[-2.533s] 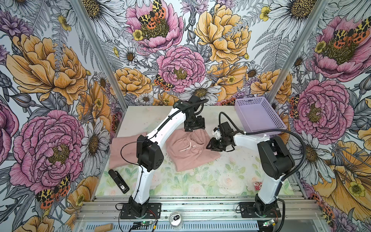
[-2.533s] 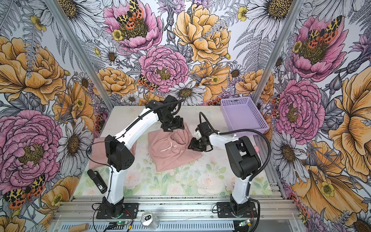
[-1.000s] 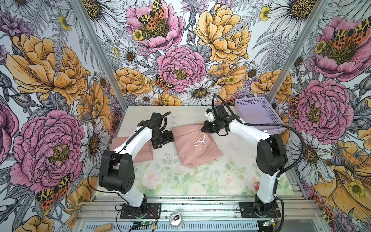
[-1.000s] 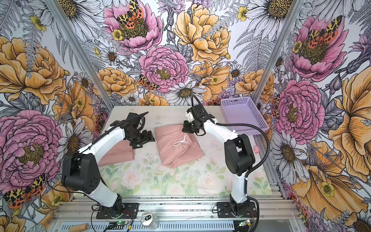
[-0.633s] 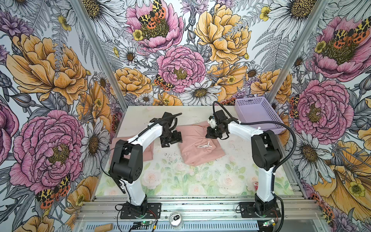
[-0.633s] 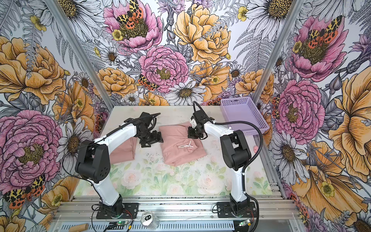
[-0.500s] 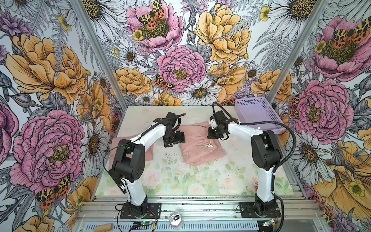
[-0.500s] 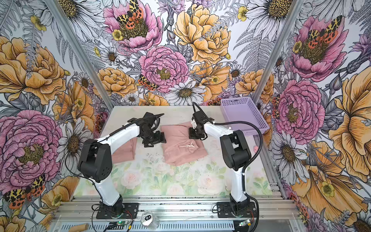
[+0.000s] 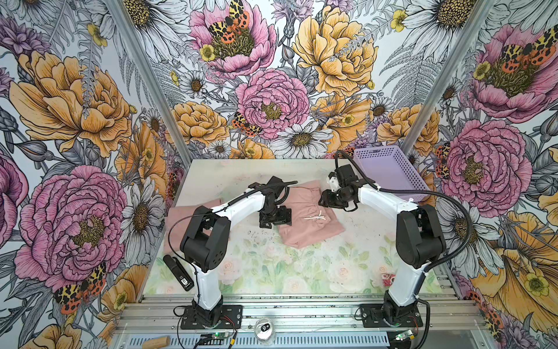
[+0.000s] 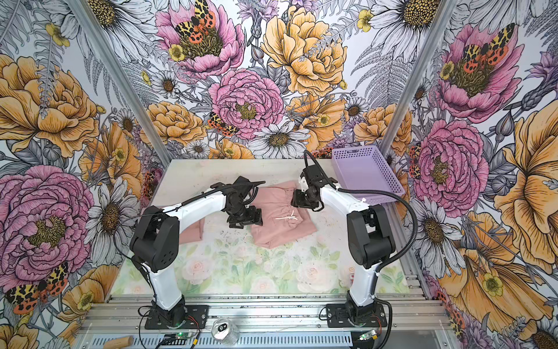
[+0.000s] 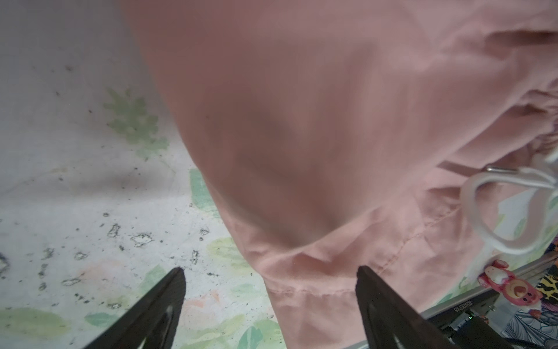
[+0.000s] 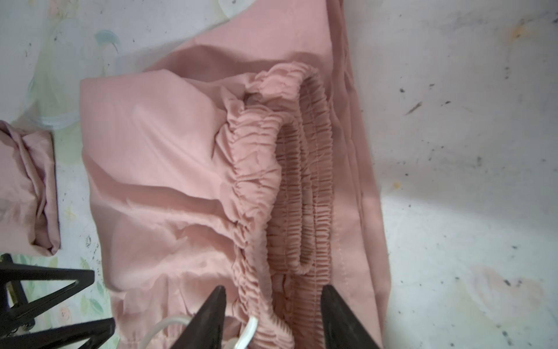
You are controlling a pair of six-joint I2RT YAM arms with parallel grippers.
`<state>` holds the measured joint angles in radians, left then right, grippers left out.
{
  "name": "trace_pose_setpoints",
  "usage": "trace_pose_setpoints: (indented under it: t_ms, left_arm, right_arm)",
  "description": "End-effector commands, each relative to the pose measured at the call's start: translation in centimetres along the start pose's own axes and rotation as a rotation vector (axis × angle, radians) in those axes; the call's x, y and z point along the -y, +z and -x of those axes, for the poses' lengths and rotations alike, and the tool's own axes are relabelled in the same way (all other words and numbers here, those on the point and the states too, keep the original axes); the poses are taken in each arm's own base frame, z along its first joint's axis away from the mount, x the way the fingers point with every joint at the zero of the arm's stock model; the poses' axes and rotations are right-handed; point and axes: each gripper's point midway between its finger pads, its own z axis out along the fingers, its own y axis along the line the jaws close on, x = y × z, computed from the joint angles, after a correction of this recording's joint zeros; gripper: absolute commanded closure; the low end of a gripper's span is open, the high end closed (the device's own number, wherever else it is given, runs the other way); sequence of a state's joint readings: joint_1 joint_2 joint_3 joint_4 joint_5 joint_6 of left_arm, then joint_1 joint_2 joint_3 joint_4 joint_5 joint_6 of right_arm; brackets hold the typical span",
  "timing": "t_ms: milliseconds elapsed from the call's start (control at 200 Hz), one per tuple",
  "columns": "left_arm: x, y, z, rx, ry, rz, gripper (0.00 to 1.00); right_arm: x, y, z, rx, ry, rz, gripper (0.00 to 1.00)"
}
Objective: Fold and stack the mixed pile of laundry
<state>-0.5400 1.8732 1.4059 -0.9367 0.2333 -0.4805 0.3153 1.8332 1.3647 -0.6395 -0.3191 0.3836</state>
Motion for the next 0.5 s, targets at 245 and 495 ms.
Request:
trace_pose_setpoints:
  t_ms: [245,495]
  left_arm:
    - [0.9,1.7,-1.6,-0.037,0.015,-0.012,0.1]
    - [0.5,2.6,-3.1,-0.07,0.02,0.005,0.11]
  right_arm:
    - [0.1,2.1,-3.2,-0.09,-0.011,0.066,0.6]
    - [3.3,2.4,-2.9,-0.07,0.003,-0.054,1.0]
